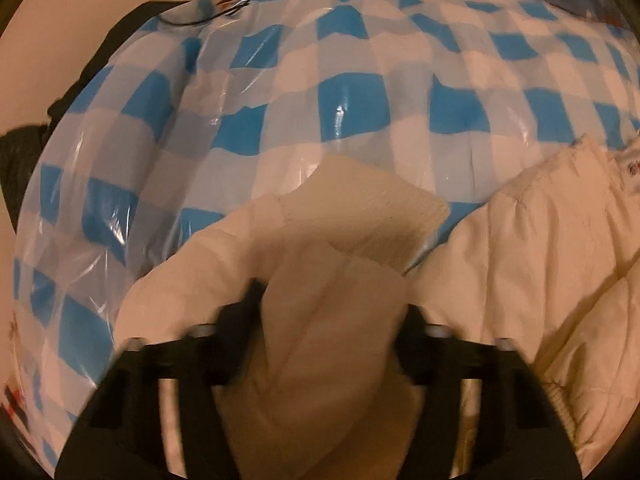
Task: Fold large clothes
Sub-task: 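Grasp the other sleeve's knit cuff with the left tool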
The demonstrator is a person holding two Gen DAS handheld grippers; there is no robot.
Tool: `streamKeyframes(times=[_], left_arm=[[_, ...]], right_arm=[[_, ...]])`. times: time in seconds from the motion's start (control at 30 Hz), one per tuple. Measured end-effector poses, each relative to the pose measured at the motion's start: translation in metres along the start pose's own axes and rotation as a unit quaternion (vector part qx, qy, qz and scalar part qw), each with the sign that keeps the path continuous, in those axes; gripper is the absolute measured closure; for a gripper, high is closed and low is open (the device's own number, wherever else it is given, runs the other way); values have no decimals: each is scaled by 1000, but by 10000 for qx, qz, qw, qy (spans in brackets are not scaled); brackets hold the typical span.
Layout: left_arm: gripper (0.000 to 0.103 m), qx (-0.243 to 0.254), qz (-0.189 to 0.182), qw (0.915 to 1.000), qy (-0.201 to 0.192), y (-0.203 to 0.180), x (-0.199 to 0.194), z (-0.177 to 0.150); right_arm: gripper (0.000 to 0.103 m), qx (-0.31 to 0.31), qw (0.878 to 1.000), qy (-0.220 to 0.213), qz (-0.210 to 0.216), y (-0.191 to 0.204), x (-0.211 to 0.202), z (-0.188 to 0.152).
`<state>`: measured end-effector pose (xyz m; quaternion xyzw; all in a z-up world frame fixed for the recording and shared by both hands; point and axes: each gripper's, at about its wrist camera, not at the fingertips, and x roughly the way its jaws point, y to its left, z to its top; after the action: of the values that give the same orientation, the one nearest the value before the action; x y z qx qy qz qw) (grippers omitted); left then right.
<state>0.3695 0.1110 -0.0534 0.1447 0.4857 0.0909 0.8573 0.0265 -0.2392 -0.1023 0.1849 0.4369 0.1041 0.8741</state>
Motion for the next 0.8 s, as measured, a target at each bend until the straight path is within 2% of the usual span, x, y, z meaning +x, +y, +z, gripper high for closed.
streamKeyframes(times=[0.03,0.1,0.2,0.33,0.47,0.63,0.8], left_arm=[[79,-152,-85,9998,11,6,-3,0],[86,-332,-229,9992,3,14,-10,1],[88,-674,-616,9957,-132,27,-30,-1],[89,-805,-1046,9899,-518,28,-78,-3],[89,-888,-1652,9774,-974,23,-141,-2],[89,-675,-2196,9620,-1476,2,-221,-3],[89,-417,-2594,9504,-1664,-35,-275,4]], right_arm=[[5,-2,10000,1,-3,-1,0,0],[5,11,10000,1,-2,-1,0,1],[5,25,10000,5,-10,-1,0,1],[5,76,10000,14,-11,0,0,2],[5,200,9998,30,54,-3,-2,4],[5,402,9990,87,161,-7,-5,8],[6,1016,9927,47,646,-20,-18,14]])
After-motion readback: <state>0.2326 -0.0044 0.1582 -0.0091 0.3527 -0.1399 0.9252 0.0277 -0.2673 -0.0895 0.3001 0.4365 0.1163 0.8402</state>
